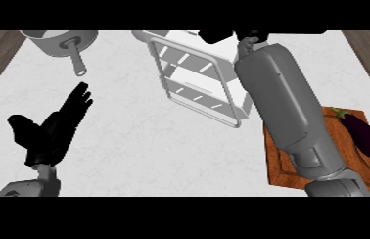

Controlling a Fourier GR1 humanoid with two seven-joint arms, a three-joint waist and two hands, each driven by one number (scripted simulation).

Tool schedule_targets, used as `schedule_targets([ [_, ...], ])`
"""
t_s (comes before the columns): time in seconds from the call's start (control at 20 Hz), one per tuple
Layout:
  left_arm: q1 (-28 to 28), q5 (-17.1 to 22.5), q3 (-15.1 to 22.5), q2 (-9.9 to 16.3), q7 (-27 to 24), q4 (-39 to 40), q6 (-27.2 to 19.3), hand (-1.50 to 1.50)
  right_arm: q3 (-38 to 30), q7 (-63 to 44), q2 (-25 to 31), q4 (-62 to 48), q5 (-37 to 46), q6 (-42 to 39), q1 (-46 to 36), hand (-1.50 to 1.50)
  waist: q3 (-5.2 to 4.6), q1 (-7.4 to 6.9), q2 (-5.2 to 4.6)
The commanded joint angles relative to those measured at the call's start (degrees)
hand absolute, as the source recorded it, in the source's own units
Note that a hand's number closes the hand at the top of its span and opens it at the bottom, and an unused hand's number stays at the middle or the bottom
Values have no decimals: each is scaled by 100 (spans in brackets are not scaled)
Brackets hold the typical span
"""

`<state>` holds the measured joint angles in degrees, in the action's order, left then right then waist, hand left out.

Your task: Pick the tomato from the cutting board and place it in the tiered basket

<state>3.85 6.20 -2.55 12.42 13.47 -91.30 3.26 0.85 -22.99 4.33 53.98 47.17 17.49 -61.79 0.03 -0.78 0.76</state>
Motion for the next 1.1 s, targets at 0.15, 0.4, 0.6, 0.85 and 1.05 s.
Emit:
schedule_targets([
  [0.15, -221, 123, -141, 25, -72, -87, 162, 0, -339, 153, -416, -426, -323, 723, -107, -150, -4, -37, -96],
  [0.4, 221, 191, -265, 82, 135, 105, 161, 0, -1088, 491, -116, -128, -1138, 659, -311, -150, -2, 29, -93],
  [0.6, 249, 132, -238, 69, 346, -115, 45, 0, -1454, 587, -268, 454, -1683, 927, 47, -150, 3, 76, -68],
  [0.85, -54, 59, -203, -5, -61, 118, 165, 0, -2007, 731, 46, 883, -2263, 1076, 193, -150, -1, 90, -65],
  [1.05, 42, -9, -315, 10, -198, 422, 115, 0, -2334, 662, 683, 1384, -2484, 914, 417, -150, -2, 172, -61],
])
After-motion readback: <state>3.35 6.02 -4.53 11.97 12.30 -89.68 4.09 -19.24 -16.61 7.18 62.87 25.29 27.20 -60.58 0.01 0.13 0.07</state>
